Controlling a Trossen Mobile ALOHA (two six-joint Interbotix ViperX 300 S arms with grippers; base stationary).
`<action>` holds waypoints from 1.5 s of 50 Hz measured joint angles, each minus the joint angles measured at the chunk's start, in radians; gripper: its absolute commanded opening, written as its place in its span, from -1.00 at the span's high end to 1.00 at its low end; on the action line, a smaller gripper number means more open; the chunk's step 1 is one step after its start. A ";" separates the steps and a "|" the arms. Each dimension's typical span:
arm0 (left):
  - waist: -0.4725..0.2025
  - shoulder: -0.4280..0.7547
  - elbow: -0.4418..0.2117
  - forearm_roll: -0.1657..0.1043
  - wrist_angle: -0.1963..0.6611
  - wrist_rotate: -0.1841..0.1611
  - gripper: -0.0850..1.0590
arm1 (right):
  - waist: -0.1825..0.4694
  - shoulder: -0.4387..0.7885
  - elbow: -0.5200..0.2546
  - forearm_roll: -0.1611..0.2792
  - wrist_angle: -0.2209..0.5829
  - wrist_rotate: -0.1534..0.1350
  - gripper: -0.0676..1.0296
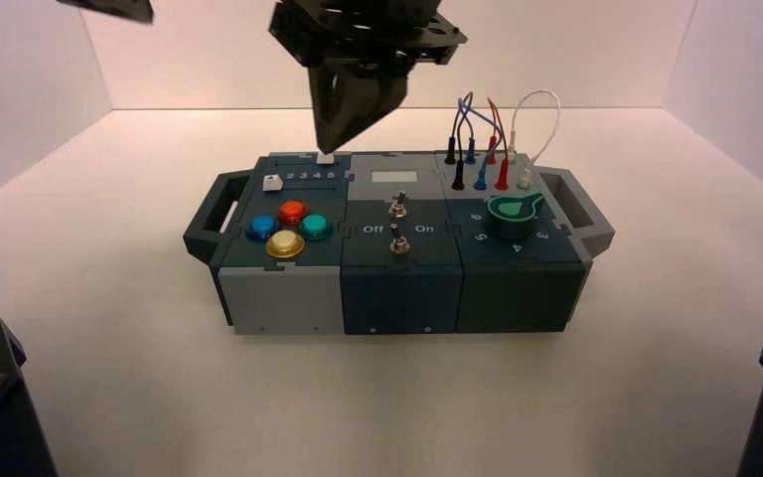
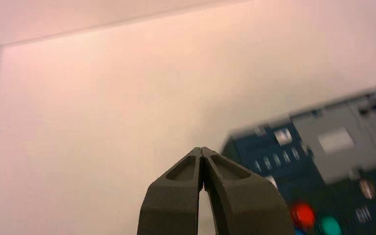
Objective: Push the red button with the right gripper.
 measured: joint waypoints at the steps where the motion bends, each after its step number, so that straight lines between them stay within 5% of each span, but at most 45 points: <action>1: -0.011 0.000 0.000 0.000 0.011 0.002 0.90 | 0.000 0.002 -0.002 0.002 0.002 0.002 0.92; 12: -0.137 -0.014 -0.005 0.000 0.140 0.006 0.90 | 0.002 0.020 -0.017 0.006 0.021 0.000 0.92; 27: -0.138 -0.067 0.021 0.000 0.183 0.008 0.90 | 0.002 0.069 -0.025 0.008 0.026 0.000 0.92; 55: -0.138 -0.141 0.034 0.011 0.201 0.015 0.90 | 0.037 0.238 -0.196 0.009 0.091 -0.005 0.92; 75: -0.138 -0.167 0.037 0.011 0.202 0.017 0.90 | 0.037 0.258 -0.202 0.009 0.095 -0.003 0.92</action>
